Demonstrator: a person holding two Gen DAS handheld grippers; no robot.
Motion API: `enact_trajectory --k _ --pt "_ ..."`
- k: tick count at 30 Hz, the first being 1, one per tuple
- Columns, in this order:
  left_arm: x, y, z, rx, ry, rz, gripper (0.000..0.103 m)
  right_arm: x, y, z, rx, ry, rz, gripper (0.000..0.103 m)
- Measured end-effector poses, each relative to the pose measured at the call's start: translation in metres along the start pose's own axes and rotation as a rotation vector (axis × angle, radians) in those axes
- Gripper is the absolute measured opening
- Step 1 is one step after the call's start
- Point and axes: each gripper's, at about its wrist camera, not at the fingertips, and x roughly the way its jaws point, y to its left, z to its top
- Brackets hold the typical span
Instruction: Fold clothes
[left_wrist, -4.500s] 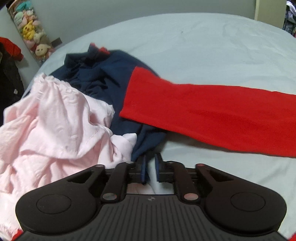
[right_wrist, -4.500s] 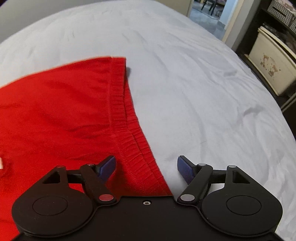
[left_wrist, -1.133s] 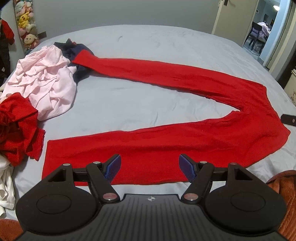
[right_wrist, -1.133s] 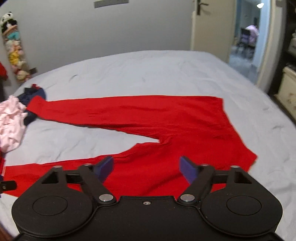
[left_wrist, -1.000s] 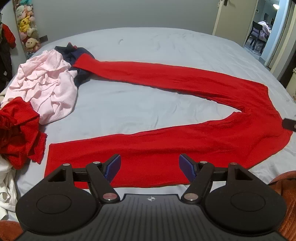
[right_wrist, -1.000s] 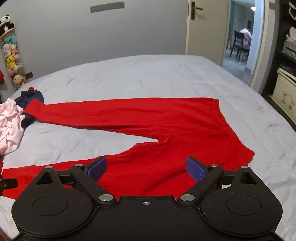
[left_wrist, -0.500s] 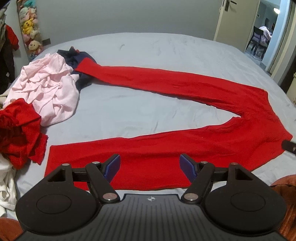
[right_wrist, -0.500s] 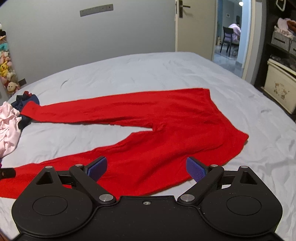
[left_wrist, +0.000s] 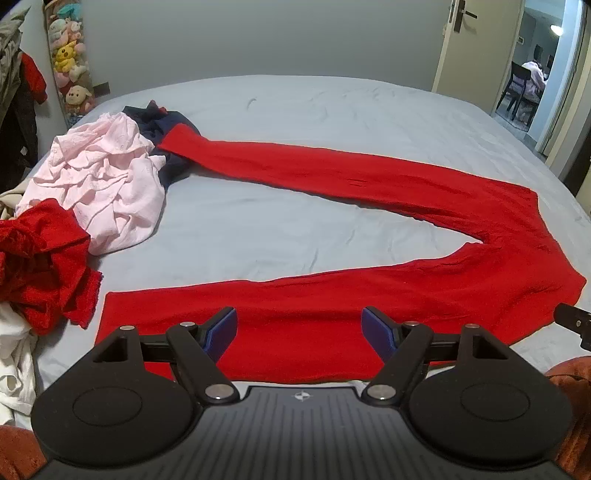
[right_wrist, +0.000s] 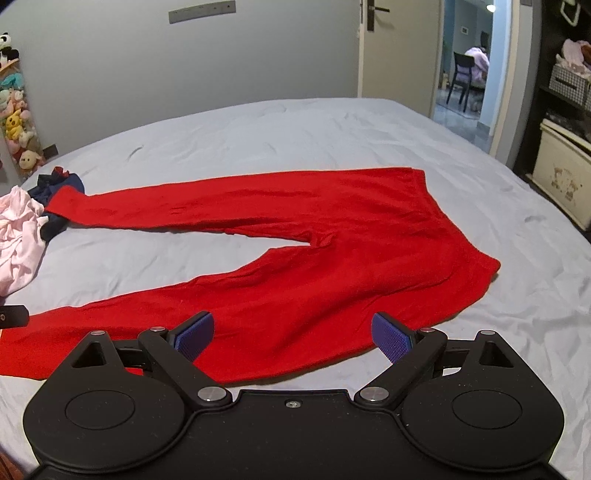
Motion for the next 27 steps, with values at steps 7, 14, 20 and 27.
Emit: enact_trajectory --k 7,14,20,27 --pt "-0.0007 -0.0006 -0.0014 0.006 0.002 -0.003 0.073 -0.0012 0.0025 -0.0003 0.004 0.004 0.003 0.091" --pt "-0.0023 0.0029 -0.0043 -0.022 -0.012 -0.006 0.073 -0.0044 0.0061 -0.0001 0.000 -0.008 0.003 0.091" --pt "-0.0015 0.0035 -0.0051 -0.034 -0.017 0.019 0.073 -0.0047 0.0088 -0.0003 -0.009 -0.004 0.005 0.091" --pt "-0.0016 0.0050 -0.0045 -0.043 -0.009 0.005 0.073 -0.0058 0.0095 0.0008 -0.011 -0.008 0.008 0.091"
